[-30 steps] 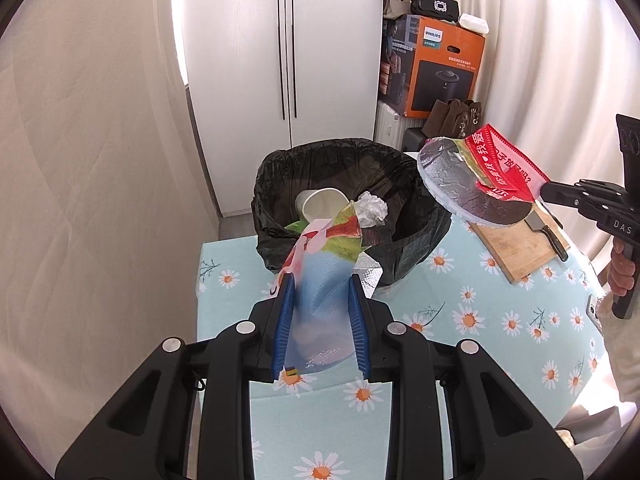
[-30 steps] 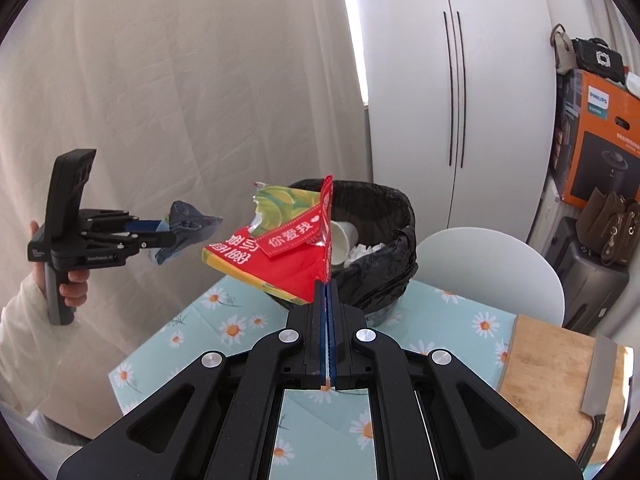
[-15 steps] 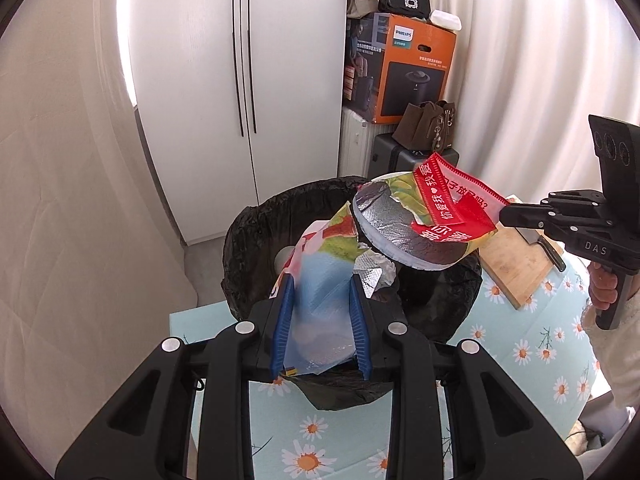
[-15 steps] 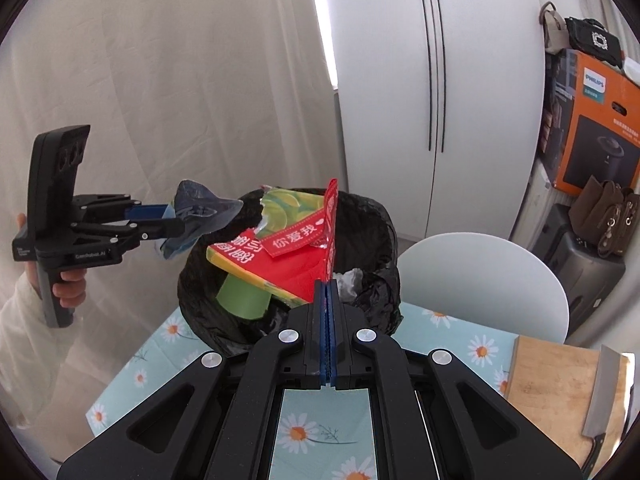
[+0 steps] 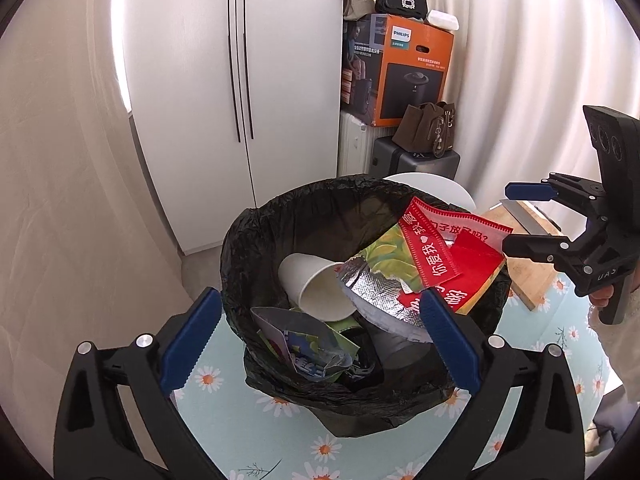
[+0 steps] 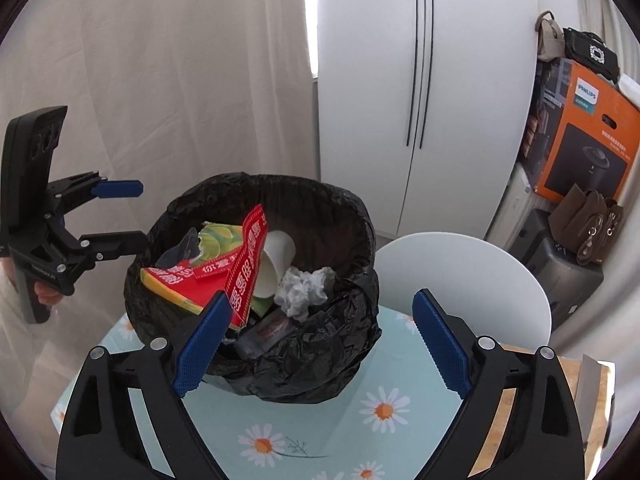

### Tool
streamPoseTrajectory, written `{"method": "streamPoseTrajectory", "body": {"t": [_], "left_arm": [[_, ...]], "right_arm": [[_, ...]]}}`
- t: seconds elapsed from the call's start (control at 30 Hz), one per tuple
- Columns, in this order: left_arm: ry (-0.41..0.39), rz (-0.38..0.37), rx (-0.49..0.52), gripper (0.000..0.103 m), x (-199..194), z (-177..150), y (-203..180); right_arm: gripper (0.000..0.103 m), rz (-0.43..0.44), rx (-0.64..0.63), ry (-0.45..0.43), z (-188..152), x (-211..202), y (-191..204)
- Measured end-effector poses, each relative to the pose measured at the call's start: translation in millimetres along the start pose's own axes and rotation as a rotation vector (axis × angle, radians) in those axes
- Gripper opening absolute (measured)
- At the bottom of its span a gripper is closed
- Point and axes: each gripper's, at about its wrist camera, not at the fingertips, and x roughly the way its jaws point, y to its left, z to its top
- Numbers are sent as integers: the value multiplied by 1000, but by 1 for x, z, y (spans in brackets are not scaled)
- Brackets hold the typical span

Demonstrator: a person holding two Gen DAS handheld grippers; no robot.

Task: Collect trash

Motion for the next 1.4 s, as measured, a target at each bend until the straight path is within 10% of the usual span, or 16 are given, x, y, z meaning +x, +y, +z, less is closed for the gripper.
{"method": "streamPoseTrajectory", "body": {"t": [0.47, 1.4], "left_arm": [[39, 42, -13, 97, -13, -19, -15], [87, 181, -58, 97, -91, -86, -74]], "right_arm": [[87, 2, -177, 95, -38, -4, 43], [88, 86, -38, 71, -92, -91, 22]]}}
